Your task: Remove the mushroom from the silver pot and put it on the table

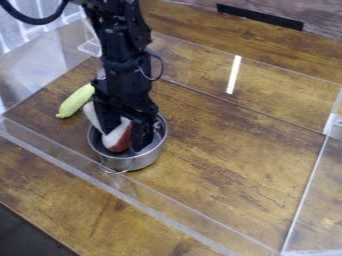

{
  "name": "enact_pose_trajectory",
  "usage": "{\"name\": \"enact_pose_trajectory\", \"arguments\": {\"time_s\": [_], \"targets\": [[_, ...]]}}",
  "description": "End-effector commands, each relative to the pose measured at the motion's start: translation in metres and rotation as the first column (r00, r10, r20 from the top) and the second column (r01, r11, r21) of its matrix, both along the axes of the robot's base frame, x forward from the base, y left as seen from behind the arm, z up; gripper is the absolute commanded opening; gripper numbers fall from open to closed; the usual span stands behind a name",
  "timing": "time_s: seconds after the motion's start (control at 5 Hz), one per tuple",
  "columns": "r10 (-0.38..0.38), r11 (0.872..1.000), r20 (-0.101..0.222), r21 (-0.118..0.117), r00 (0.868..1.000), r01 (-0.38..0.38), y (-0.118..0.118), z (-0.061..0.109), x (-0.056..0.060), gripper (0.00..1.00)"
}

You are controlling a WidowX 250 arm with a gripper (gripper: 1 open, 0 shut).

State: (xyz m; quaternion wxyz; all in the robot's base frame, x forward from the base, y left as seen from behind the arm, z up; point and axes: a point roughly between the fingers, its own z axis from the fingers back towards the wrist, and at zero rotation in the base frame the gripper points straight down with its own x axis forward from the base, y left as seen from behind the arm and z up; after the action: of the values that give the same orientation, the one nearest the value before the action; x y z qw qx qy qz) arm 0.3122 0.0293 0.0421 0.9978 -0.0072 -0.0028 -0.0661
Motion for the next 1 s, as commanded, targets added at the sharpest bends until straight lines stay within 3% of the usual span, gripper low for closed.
{"name": "enact_pose_trajectory", "arguments": {"time_s": [0.0,0.2,0.4,0.6,0.8], "targets": [[-0.044,0.999,0.028,-0.006,0.999,0.044,0.001,0.001,-0.004,1.0],[-0.05,0.999,0.027,-0.011,0.998,0.05,0.011,-0.006,-0.007,1.0],[-0.055,0.998,0.024,-0.012,0.998,0.055,0.02,-0.012,-0.01,0.0],[-0.043,0.999,0.025,-0.016,0.999,0.044,0.029,-0.018,-0.011,0.0],[-0.037,0.999,0.016,-0.022,0.999,0.037,0.036,-0.025,-0.012,1.0]]}}
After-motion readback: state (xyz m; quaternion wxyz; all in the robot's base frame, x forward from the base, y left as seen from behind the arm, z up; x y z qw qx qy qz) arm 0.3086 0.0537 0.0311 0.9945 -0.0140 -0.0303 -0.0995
